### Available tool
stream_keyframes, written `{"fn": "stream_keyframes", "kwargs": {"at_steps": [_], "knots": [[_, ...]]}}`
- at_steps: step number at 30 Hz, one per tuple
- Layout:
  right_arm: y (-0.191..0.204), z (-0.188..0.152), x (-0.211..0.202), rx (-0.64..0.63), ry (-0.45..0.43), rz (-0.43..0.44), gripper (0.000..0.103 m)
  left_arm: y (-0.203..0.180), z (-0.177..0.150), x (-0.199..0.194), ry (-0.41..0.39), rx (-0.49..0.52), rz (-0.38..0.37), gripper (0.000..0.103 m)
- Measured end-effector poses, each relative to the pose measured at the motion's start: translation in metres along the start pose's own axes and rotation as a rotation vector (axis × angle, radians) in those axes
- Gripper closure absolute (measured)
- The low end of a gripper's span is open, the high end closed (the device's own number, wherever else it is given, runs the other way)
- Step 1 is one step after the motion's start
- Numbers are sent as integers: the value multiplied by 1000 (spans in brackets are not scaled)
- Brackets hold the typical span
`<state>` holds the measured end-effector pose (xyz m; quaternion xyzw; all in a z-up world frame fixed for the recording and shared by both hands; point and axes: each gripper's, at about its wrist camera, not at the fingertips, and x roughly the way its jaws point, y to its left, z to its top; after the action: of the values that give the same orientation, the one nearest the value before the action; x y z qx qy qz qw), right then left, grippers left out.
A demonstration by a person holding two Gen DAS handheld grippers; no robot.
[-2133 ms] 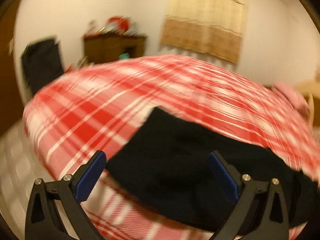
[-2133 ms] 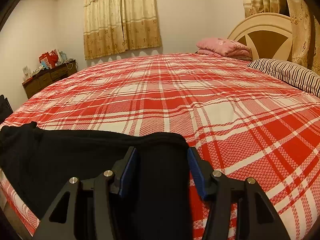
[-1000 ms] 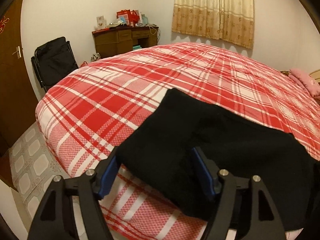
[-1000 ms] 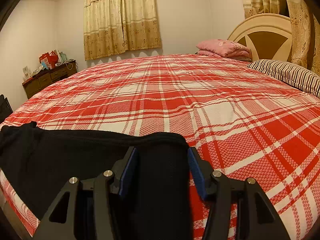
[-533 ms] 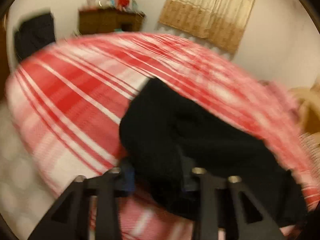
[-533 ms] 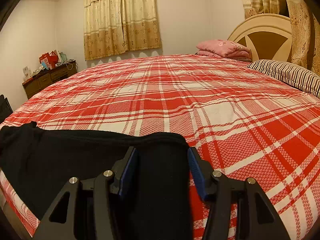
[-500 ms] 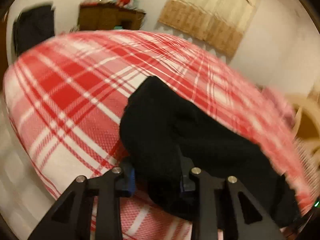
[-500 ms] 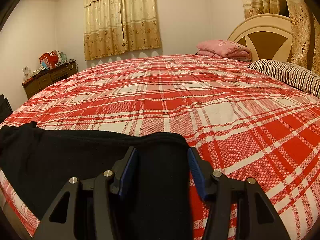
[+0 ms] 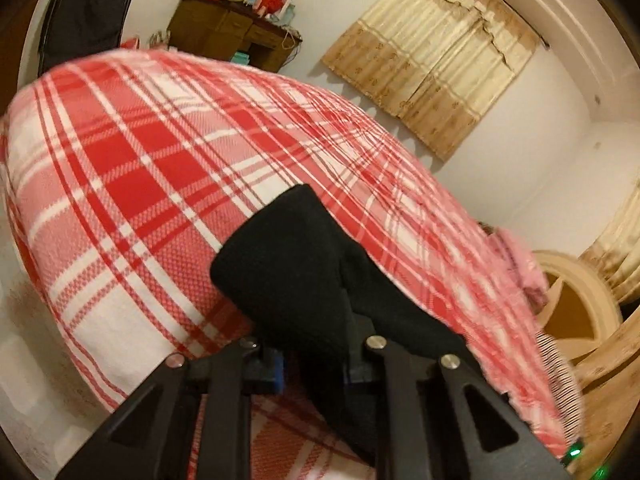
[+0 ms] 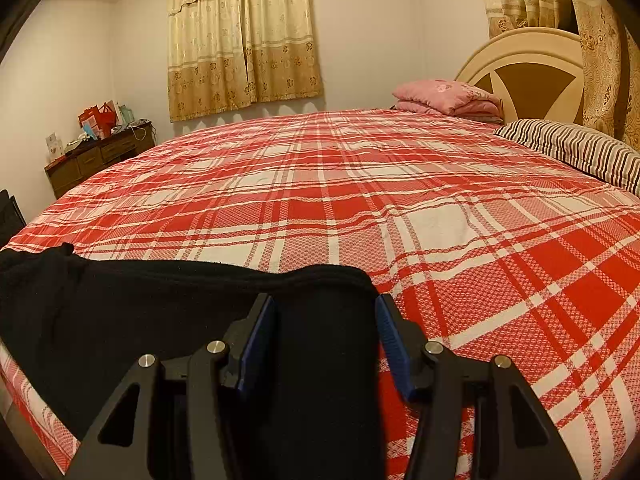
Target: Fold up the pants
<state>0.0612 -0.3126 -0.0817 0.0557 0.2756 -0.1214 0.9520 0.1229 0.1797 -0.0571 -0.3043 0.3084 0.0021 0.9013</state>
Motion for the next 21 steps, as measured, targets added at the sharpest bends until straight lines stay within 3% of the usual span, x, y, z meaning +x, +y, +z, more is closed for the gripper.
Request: {"fn": "stream_keyframes", "kwargs": {"at_steps": [4,6,8,14,17,21], "knots": [[0,0,0,0,0,0,49,-12,-1,2,-11,76,52,83],[0,0,0,-1,-1,-1,49,-29,-1,-2,-42,171,93,83],[0,0,0,-1,0,-1,49,-55,-6,-10,-91,295,87,83],[0,-1,0,-1,1,-1,48,-160,-62,-30,-159,722,-62,83],[1,-1,0,-2,1,-2,48,-198,-112,-32,-124,895,-168,83],[1,-1,0,-4,2,-6,48,-220,-174,-3,-20,1085,-184,83]]}}
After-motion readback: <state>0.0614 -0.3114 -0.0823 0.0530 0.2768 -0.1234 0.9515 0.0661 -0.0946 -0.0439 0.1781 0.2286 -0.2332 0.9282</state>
